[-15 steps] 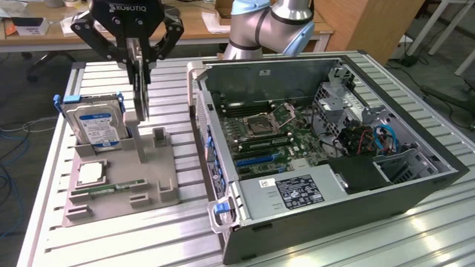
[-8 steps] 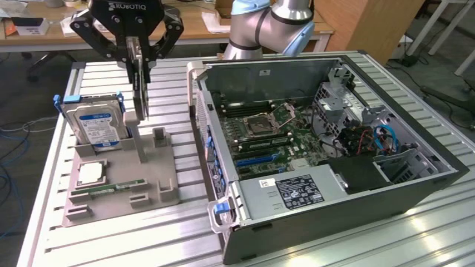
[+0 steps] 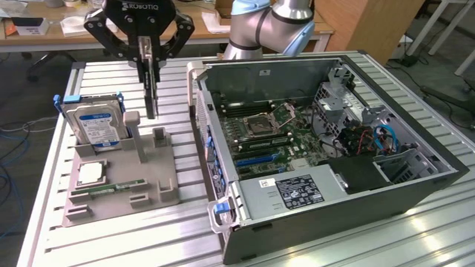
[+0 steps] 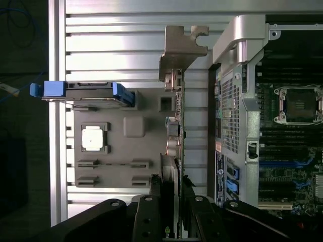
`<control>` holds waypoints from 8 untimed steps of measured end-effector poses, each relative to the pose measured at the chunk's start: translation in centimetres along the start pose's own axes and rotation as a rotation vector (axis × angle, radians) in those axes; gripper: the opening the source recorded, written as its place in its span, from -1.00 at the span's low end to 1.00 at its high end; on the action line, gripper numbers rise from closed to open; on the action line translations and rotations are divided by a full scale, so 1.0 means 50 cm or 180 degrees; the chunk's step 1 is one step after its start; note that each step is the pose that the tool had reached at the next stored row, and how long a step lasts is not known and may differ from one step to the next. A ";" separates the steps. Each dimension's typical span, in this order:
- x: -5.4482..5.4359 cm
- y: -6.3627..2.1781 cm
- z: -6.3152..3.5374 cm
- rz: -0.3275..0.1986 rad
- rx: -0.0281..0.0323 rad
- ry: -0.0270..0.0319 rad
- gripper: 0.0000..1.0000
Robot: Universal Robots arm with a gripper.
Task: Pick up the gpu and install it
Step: 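Pick up the gpu and move the gpu toward the slot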
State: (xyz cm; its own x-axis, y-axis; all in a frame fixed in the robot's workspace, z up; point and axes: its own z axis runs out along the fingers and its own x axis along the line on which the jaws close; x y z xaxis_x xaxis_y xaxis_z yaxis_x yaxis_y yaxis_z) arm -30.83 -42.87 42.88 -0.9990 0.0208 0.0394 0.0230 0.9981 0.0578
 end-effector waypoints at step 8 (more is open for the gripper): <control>-0.022 0.001 -0.001 -0.0016 0.0042 0.0000 -0.47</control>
State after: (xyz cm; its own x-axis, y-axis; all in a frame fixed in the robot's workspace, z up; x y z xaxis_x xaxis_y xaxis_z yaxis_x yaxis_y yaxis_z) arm -29.74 -42.86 42.89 -0.9991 0.0158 0.0393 0.0175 0.9988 0.0448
